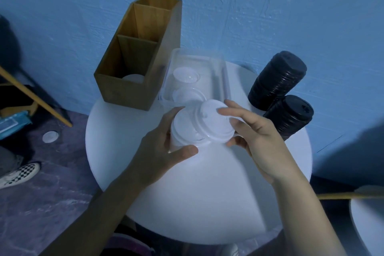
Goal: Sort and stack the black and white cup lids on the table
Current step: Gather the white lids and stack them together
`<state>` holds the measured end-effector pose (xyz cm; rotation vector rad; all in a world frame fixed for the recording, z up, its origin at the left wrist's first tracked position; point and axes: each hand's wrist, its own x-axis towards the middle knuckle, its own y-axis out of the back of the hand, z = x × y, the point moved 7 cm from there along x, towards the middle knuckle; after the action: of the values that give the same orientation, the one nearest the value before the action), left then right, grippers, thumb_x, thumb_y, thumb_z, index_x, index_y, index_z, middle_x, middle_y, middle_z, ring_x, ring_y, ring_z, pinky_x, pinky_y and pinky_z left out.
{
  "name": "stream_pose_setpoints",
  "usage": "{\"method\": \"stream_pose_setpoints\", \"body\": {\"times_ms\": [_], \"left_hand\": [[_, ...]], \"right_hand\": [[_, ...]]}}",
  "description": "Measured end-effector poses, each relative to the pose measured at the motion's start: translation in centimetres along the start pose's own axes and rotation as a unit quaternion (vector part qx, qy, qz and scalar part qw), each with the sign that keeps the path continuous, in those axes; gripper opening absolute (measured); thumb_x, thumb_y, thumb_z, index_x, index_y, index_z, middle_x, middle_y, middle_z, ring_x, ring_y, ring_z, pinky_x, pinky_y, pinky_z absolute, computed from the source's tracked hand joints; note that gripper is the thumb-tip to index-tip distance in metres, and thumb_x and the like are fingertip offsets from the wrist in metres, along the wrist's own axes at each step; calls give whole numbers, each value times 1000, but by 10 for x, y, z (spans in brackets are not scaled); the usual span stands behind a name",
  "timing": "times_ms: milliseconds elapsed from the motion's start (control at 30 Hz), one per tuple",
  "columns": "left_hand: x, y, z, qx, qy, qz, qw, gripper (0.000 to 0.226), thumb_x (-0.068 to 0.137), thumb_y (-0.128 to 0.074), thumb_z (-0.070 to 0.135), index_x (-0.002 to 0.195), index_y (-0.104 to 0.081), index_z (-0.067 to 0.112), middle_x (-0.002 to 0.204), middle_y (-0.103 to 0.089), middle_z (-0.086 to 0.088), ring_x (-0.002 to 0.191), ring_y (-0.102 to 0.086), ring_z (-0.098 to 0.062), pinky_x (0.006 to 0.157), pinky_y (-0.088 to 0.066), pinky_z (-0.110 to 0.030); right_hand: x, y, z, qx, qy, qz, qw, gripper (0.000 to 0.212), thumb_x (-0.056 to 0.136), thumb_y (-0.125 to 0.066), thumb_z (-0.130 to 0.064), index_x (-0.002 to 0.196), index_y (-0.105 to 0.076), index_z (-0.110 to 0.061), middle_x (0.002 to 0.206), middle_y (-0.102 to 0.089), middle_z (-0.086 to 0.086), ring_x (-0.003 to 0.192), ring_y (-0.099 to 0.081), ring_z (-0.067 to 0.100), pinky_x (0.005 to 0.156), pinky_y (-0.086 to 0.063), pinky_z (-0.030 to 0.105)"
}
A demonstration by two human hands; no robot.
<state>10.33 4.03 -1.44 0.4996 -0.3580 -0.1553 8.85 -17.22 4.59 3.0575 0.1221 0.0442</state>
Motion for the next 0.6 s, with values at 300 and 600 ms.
{"method": "stream_pose_setpoints", "body": {"times_ms": [300, 600], "left_hand": [[1, -2, -2, -1, -1, -1, 1000, 81, 73, -72, 66, 141, -27, 65, 132, -51, 40, 118, -56, 9, 98, -57, -39], [-1, -6, 2, -14, -8, -30, 999, 85, 72, -76, 59, 142, -28, 63, 138, -48, 39, 125, -51, 9, 102, -55, -34]], "right_hand": [[-13, -11, -6, -90, 34, -9, 995, 42, 81, -84, -20, 118, -71, -35, 138, -59, -24, 107, -65, 17, 88, -55, 25], [-13, 17, -10, -38, 53, 79, 995, 37, 86, -80, -34, 121, -70, -33, 126, -68, -19, 120, -60, -4, 101, -45, 20]]}}
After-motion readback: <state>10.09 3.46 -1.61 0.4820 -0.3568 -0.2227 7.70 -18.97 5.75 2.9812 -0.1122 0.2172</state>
